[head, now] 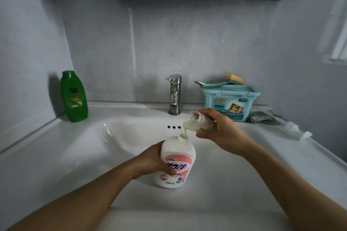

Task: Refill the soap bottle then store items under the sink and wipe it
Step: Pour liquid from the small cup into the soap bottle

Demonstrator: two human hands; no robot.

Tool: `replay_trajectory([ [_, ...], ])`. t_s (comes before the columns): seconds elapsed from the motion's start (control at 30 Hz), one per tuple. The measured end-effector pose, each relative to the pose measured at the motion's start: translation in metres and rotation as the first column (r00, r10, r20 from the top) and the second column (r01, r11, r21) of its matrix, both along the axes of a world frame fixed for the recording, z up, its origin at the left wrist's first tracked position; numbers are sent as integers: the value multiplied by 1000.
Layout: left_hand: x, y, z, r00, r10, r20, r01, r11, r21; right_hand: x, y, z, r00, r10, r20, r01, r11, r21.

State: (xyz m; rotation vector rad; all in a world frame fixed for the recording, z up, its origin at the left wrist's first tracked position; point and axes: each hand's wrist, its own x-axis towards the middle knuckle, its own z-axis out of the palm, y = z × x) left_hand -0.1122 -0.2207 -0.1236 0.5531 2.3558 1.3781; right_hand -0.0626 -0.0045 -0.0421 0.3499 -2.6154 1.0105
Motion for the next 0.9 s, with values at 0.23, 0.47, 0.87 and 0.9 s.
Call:
replay_trajectory([
  [0.23,0,0,0,1000,7,-1,-7,1000,-14,2,0,2,1000,1,3,-1,1000,2],
  [0.47,1,1,2,1000,0,-6,0,1000,-20,2,-1,1,1000,-4,3,4,1000,9],
  [0.87,2,0,3,1000,-3,1,3,1000,-1,1,1,-1,1000,-2,4,2,1000,7],
  [0.9,3,1,3,1000,-4,2,4,1000,-3,1,1,-1,1000,-4,4,4,1000,8],
])
